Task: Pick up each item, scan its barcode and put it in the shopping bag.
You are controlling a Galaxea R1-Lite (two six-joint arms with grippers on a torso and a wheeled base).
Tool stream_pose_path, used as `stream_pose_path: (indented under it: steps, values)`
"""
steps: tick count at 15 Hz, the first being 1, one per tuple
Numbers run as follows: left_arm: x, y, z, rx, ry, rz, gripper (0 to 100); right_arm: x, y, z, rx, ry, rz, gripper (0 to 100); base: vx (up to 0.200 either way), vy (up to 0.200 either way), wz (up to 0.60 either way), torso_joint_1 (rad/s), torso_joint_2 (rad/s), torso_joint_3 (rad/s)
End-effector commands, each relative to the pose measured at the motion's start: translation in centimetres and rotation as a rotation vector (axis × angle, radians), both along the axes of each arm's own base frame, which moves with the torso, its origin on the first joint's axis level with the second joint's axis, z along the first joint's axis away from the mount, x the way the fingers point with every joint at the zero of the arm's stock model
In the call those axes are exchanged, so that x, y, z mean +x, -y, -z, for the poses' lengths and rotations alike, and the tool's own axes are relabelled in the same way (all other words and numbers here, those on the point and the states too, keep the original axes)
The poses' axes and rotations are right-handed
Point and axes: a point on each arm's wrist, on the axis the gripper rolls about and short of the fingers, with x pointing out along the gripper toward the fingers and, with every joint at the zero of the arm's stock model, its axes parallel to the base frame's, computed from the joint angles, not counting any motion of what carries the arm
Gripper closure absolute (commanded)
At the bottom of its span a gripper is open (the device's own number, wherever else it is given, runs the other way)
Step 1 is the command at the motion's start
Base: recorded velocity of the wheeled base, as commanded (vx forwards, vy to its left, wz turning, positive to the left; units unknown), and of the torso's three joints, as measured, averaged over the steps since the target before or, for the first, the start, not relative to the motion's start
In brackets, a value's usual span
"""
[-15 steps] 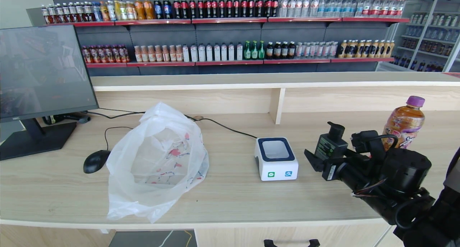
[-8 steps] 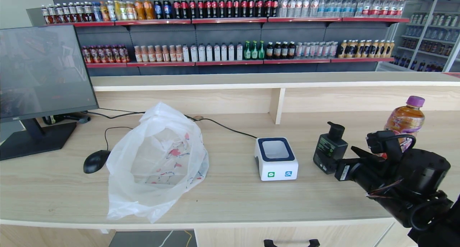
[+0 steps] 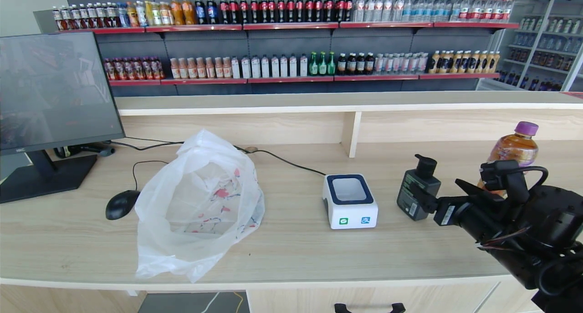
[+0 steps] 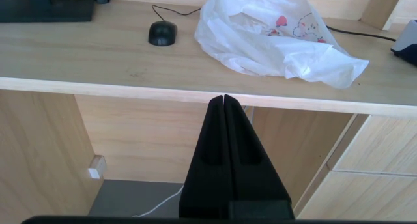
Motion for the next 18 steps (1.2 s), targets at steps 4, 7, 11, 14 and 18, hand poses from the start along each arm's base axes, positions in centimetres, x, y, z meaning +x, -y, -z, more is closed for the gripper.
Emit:
stream_pose_path:
  steps: [4,7,11,14,18]
  values:
    - [0.0,0.0,0.0,0.000,0.001,0.000,100,1.7,-0.2,0.4,0.002,0.008,0.005,0,0.000,0.000,0.00,0.000,0.00,0.000]
    - [0.0,0.0,0.0,0.000,0.000,0.000,100,2.7,-0.7,0.9,-0.006,0.002,-0.003,0,0.000,0.000,0.00,0.000,0.00,0.000]
    - [0.0,0.0,0.0,0.000,0.000,0.000,100,3.4,-0.7,1.6,-0.012,-0.011,0.001,0,0.000,0.000,0.00,0.000,0.00,0.000]
    - [0.0,0.0,0.0,0.000,0.000,0.000,100,4.2,-1.0,2.0,-0.013,-0.014,0.000,0,0.000,0.000,0.00,0.000,0.00,0.000]
    - [0.0,0.0,0.0,0.000,0.001,0.000,100,4.5,-0.9,2.2,-0.013,-0.017,0.003,0,0.000,0.000,0.00,0.000,0.00,0.000]
